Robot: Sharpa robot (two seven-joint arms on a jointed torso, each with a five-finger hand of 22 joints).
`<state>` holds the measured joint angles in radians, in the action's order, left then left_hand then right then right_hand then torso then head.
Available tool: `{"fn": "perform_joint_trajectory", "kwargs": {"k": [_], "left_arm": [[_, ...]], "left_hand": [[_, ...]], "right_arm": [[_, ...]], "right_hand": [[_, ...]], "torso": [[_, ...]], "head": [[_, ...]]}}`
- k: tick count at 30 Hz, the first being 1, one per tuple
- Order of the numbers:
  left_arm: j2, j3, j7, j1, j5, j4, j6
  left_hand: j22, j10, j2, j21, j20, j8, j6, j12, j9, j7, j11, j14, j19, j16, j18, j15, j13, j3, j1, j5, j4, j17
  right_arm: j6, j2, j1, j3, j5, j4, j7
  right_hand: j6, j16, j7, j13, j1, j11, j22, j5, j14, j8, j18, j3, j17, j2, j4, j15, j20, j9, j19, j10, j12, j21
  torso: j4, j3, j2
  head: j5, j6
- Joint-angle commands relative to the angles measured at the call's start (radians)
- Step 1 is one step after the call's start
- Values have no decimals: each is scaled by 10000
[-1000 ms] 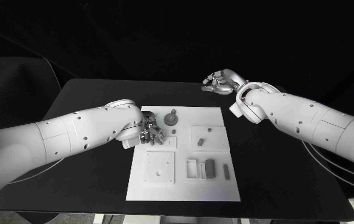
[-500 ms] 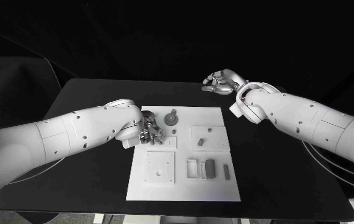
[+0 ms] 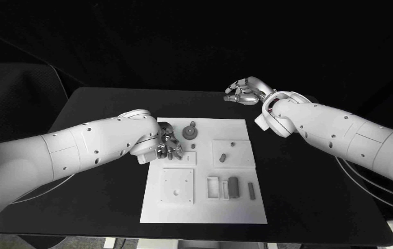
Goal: Assemble the parts on the task board
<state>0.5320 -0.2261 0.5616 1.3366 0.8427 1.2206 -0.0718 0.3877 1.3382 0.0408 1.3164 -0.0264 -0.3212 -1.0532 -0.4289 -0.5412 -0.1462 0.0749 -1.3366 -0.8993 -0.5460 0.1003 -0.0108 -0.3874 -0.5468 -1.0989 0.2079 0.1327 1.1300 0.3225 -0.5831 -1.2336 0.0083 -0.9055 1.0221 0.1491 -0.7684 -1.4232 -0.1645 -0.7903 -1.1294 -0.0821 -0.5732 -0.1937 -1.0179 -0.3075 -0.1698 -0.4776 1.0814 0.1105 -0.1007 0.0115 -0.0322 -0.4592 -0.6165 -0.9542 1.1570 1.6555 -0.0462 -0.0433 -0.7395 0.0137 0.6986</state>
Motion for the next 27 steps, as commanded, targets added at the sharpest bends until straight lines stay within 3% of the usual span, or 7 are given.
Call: {"fn": "perform_joint_trajectory", "kwargs": {"k": [1, 27], "left_arm": [[-52, -30, 141, -40, -16, -19, -48], [-172, -62, 249, -36, -324, -24, -284]], "left_hand": [[13, 105, -129, 63, -13, -43, -92, -61, -14, 16, -5, -74, -84, -54, 233, -15, -18, 9, -188, -25, -73, 12], [21, 128, -92, 87, -11, -58, -130, -70, -15, 20, -9, -97, -108, -66, 226, -11, -25, 61, -102, -45, -120, 28]], "right_arm": [[-125, 3, 3, 2, -42, 6, 46], [-149, 10, 3, 2, -42, 12, 45]], "right_hand": [[-9, 58, -57, 16, 104, -10, 10, 51, 73, -58, 102, 8, -11, -7, 72, 17, -20, -1, 75, 34, -18, 190], [-6, 58, -57, 20, 112, -10, 13, 50, 74, -59, 102, 6, -14, -4, 71, 16, -19, 1, 78, 35, -17, 190]], "torso": [[-1, 9, -1], [-1, -2, -5]], "head": [[9, 8], [3, 36]]}}
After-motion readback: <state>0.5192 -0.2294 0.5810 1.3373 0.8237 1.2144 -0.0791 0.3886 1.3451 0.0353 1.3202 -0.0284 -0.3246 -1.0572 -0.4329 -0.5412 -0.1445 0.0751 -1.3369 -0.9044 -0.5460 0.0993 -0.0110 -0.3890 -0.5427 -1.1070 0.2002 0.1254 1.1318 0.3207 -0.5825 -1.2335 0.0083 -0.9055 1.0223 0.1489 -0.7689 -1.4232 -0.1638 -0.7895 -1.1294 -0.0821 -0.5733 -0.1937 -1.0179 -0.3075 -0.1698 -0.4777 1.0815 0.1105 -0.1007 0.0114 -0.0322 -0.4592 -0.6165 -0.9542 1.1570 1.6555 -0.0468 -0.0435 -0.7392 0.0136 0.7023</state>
